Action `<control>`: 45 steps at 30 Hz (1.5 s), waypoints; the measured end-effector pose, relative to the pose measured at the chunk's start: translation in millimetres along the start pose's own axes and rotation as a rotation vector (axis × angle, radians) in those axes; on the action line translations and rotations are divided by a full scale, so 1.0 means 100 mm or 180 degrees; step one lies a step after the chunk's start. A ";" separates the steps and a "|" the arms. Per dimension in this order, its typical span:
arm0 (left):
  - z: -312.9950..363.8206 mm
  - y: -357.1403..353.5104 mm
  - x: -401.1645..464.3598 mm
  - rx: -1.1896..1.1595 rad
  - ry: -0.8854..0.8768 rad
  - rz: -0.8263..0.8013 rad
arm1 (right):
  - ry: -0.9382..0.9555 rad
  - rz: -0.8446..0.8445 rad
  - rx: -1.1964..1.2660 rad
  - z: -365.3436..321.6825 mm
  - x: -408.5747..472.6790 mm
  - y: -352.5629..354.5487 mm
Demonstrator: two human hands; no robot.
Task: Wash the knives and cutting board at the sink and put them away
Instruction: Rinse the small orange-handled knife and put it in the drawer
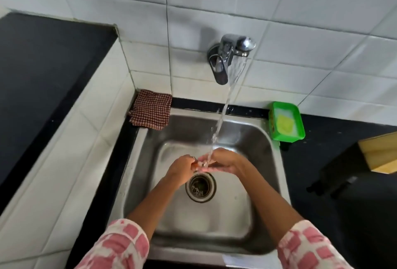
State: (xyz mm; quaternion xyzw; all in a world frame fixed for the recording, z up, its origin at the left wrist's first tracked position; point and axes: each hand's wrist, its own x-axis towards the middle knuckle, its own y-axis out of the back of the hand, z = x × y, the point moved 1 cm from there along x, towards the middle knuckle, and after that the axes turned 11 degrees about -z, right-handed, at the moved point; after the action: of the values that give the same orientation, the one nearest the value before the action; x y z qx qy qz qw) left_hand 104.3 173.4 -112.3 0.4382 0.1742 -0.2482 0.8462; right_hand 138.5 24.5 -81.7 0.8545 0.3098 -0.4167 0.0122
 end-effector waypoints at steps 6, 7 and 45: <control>0.19 0.07 -0.13 -0.1992 -0.0191 0.0028 | 0.1129 0.0965 0.0534 -0.05 -0.23 -0.13; 0.24 0.07 -0.15 -0.2229 -0.0208 0.0028 | 0.1195 0.1199 0.0450 -0.05 -0.22 -0.16; 0.39 -0.07 -0.60 -0.4165 -0.0196 -0.0942 | 0.1490 0.1279 0.2083 -0.10 -0.37 -0.59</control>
State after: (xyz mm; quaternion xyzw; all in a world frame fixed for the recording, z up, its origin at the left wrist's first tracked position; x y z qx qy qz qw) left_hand 54.2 153.3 -64.8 -0.2008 0.3228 -0.2172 0.8991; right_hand 96.9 55.5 -34.2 0.9279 -0.0160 -0.2775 -0.2485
